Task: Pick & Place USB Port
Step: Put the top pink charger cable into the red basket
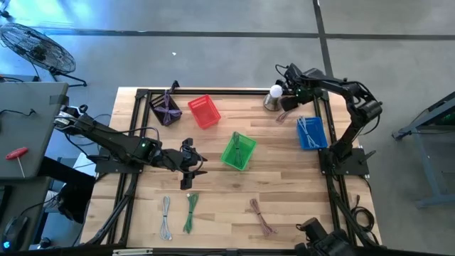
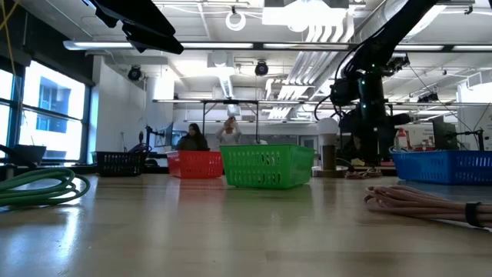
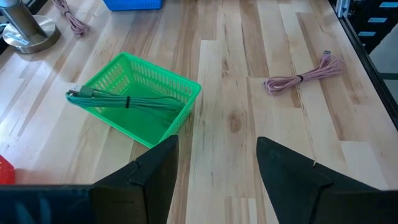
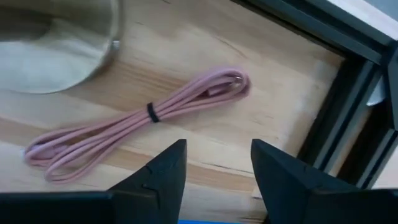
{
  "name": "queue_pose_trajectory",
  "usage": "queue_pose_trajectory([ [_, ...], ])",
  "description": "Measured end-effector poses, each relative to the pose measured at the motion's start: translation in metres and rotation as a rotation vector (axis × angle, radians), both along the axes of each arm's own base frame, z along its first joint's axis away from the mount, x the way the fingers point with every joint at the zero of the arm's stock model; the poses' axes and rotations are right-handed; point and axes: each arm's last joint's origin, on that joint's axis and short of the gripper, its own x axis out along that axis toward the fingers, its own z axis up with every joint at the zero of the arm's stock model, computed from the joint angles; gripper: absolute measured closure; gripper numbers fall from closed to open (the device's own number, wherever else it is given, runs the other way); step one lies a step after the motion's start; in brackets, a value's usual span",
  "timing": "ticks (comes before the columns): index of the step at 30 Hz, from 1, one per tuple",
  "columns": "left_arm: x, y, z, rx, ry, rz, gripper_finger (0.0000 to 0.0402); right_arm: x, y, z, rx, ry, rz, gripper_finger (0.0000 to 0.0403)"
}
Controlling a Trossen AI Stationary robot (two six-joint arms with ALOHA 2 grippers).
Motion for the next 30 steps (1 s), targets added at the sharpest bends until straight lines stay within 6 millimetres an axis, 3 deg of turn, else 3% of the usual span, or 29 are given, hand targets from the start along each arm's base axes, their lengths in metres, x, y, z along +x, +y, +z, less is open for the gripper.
queue_pose_trajectory([
  [15,0.000,0.000,0.000,-0.005,-0.001,0.002,0.0190,-0.001,-0.009,0.000,-0.049,-0.046,-0.005,0.0233],
  [22,0.000,0.000,0.000,-0.007,-0.001,0.003,0.0190,-0.003,-0.013,-0.019,-0.001,-0.029,-0.024,0.0234],
  [30,0.000,0.000,0.000,-0.006,0.000,0.003,0.0190,0.003,-0.017,-0.024,-0.030,-0.060,-0.020,0.0248],
])
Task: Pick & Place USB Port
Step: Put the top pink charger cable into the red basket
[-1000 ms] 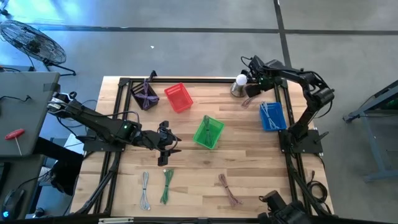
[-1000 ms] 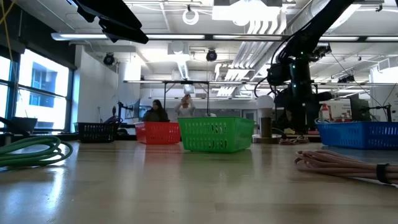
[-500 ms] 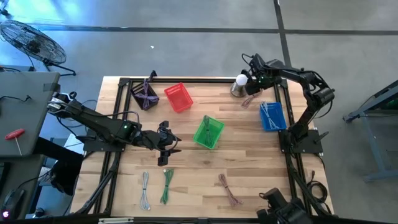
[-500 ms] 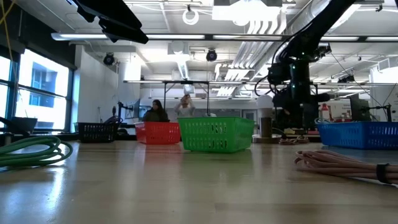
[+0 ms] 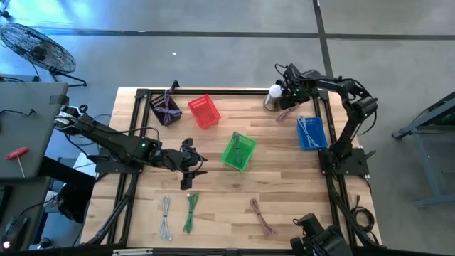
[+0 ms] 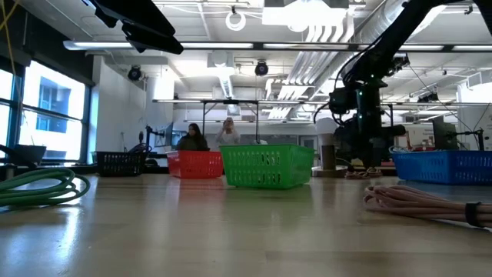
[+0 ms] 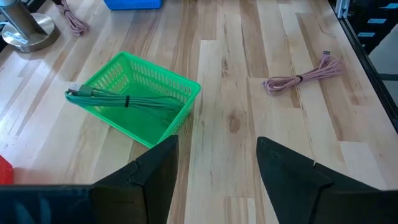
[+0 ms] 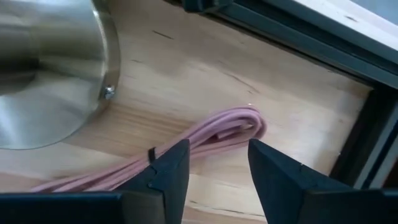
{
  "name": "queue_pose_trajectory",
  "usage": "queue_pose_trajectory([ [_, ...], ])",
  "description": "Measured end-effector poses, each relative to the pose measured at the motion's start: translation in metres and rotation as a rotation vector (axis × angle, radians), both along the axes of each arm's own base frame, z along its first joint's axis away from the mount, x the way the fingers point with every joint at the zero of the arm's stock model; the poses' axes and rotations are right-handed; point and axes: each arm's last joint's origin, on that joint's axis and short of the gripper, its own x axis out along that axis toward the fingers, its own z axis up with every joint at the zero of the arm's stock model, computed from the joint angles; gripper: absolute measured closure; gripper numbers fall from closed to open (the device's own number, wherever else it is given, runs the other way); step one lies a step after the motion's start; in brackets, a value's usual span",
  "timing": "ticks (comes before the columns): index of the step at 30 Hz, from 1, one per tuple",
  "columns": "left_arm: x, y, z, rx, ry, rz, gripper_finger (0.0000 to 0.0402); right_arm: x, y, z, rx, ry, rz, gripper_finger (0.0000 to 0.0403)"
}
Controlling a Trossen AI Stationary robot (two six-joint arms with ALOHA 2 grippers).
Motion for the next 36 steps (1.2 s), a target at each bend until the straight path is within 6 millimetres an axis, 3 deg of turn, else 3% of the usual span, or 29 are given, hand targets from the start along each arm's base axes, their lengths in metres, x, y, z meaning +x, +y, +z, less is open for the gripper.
queue_pose_trajectory([
  [36,0.0000,0.0000,0.0000,-0.005,0.000,0.001,0.0190,0.0002,0.0008,-0.0033,-0.049,0.018,-0.122,0.0258],
])
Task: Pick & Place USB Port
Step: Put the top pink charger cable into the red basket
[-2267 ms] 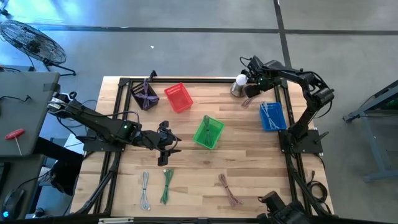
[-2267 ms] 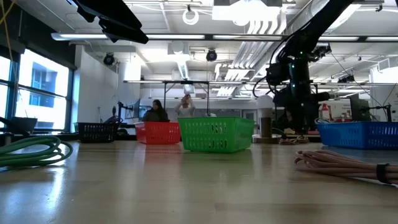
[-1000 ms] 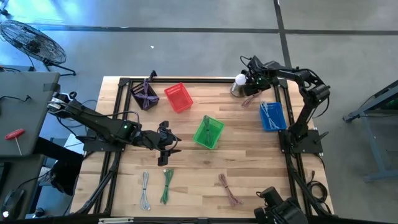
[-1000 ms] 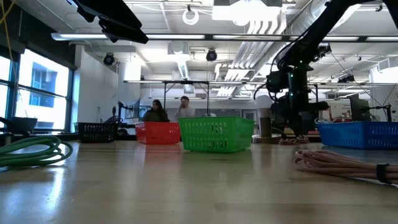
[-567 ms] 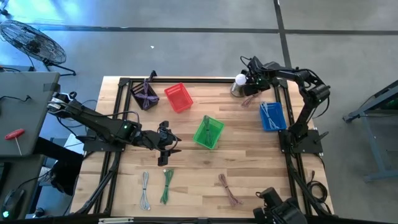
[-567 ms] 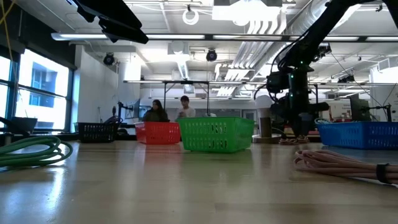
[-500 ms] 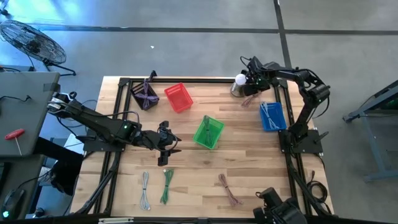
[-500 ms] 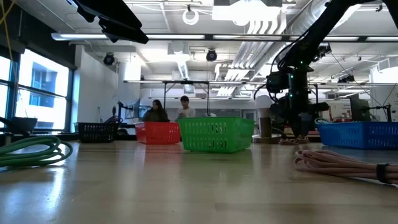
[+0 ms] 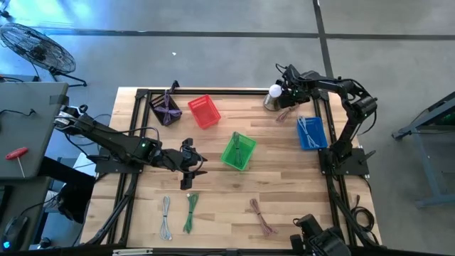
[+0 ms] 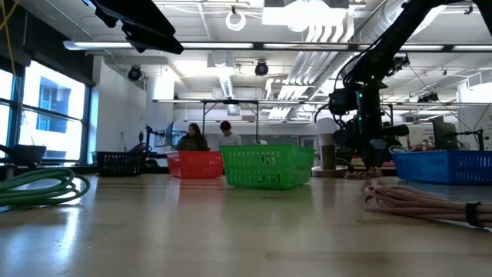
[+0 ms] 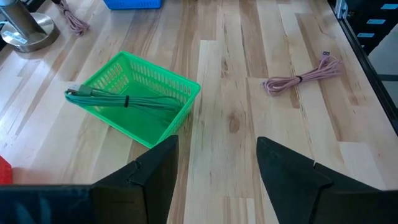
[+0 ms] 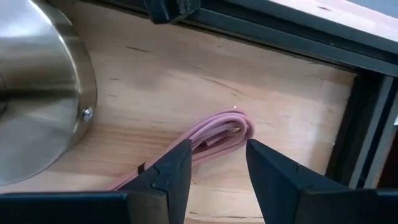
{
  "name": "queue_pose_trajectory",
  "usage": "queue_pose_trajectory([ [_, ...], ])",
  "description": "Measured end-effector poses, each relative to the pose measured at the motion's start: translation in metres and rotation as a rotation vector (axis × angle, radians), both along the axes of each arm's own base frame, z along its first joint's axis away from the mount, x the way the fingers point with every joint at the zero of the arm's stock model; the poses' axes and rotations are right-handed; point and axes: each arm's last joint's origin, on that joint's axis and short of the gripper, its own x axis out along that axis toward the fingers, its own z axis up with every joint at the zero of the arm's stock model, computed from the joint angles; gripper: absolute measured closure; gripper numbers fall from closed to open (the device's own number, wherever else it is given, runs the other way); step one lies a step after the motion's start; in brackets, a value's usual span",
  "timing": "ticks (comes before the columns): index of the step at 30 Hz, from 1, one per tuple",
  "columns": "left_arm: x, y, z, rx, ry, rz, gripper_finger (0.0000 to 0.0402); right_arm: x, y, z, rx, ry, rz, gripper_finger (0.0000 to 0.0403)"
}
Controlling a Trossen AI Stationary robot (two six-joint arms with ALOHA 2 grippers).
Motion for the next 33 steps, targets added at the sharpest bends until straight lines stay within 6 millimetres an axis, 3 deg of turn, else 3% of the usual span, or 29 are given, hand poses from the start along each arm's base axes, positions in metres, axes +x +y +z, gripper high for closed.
queue_pose_trajectory([
  [11,-0.002,0.001,-0.010,-0.011,0.022,0.012,0.0190,-0.001,0.001,0.000,-0.006,0.016,-0.067,0.0259],
  [33,-0.002,0.000,-0.010,-0.030,0.024,-0.009,0.0190,0.010,0.003,-0.014,0.023,0.018,-0.071,0.0259],
])
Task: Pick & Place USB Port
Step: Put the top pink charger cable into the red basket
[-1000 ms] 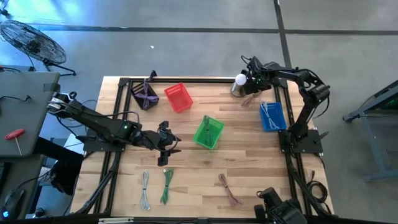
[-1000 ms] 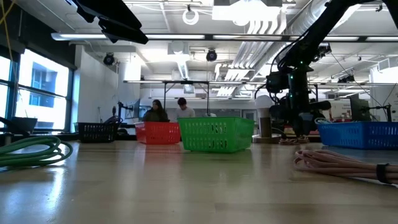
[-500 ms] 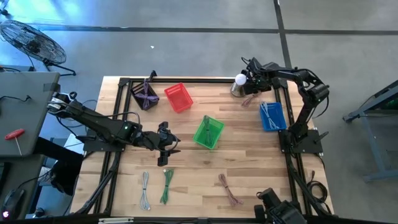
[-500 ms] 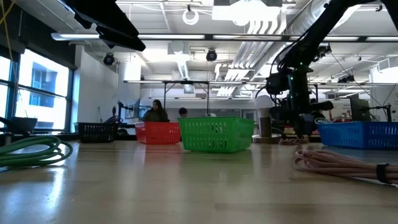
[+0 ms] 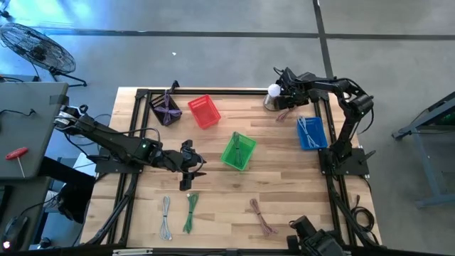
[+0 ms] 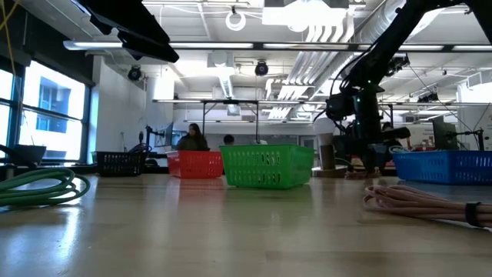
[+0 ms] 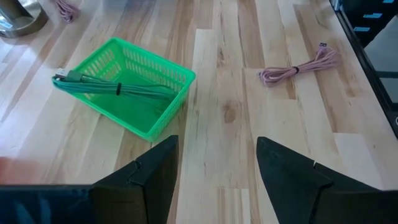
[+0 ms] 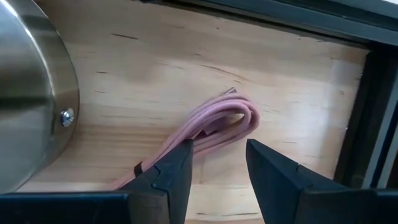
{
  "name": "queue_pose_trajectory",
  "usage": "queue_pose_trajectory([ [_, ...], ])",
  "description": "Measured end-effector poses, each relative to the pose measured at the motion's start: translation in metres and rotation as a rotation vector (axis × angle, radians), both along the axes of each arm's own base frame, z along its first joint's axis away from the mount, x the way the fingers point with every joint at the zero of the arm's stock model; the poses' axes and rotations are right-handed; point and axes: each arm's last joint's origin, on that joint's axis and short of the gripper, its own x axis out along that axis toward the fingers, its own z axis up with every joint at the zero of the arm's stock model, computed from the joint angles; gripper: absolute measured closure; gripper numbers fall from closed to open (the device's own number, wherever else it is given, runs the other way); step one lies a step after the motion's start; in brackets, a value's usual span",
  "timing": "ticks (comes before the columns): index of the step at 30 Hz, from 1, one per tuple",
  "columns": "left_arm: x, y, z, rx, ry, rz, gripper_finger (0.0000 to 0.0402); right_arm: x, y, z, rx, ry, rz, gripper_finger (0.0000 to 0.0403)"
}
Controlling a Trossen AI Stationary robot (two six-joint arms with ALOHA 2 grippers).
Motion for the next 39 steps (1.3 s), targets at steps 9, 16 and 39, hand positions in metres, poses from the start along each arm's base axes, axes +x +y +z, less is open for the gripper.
queue_pose_trajectory([
  [9,0.000,0.000,0.000,-0.019,0.001,0.010,0.0190,0.002,0.000,-0.003,0.014,-0.019,-0.006,0.0297],
  [16,0.000,0.000,0.000,-0.019,0.001,0.011,0.0190,-0.001,-0.001,-0.010,0.073,-0.015,0.034,0.0396],
  [39,0.000,0.000,0.000,-0.022,0.000,0.013,0.0190,-0.002,0.013,-0.016,0.157,0.076,0.145,0.0402],
])
